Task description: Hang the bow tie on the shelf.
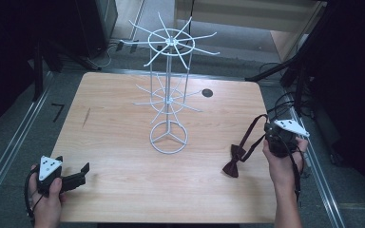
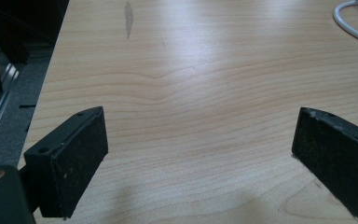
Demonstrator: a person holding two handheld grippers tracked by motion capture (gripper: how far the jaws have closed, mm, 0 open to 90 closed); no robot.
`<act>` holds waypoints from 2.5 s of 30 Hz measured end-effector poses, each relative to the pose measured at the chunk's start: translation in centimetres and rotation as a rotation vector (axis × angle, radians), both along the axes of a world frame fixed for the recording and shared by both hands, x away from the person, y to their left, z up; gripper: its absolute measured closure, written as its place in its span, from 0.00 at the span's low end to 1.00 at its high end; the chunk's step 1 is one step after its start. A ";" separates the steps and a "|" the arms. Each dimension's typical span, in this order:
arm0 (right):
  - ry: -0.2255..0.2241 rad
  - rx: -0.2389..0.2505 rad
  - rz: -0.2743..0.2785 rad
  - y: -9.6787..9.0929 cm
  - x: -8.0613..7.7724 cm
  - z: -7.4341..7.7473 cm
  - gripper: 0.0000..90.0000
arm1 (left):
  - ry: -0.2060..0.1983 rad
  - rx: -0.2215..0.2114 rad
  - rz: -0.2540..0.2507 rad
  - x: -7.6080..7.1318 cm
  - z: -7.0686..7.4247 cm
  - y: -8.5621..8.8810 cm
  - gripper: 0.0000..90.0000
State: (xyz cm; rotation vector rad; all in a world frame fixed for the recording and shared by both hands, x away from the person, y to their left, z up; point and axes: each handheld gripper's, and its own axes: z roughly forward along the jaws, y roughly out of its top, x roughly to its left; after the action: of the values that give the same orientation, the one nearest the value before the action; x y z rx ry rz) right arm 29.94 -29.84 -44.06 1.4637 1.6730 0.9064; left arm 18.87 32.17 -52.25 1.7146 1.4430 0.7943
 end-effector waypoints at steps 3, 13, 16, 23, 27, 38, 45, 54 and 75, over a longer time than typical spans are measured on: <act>-0.045 -0.005 0.018 0.5 -0.4 0.5 1.00 | -0.002 -0.001 0.001 0.0 0.0 0.0 0.04; -0.176 -0.016 0.064 1.8 -1.7 2.1 1.00 | 0.000 -0.001 0.002 0.0 0.0 0.0 0.04; -0.223 -0.032 0.078 2.2 -2.1 2.3 1.00 | 0.000 -0.002 0.003 0.0 0.0 0.0 0.05; -0.304 -0.023 0.109 2.7 -2.7 2.9 1.00 | -0.001 -0.005 0.003 0.0 0.0 0.0 0.04; -0.340 -0.022 0.126 3.0 -3.1 3.3 1.00 | -0.004 -0.007 0.004 0.0 0.0 0.0 0.04; -0.418 -0.003 0.167 4.1 -4.2 4.6 1.00 | -0.004 -0.007 0.004 0.0 0.0 0.0 0.04; -0.440 0.002 0.194 5.1 -4.8 5.3 1.00 | -0.003 -0.009 0.004 0.0 0.0 0.0 0.04; -0.468 0.025 0.236 6.1 -5.2 5.7 1.00 | -0.004 -0.007 0.004 0.0 0.0 0.0 0.04; -0.469 0.089 0.353 9.2 -5.3 5.9 1.00 | -0.030 0.007 0.005 -0.2 0.0 -0.1 0.04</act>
State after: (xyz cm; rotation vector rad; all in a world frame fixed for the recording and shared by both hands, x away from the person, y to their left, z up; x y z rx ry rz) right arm 24.61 -20.66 -38.16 0.9190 1.5630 1.4082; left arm 18.63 32.10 -52.22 1.6973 1.4268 0.8255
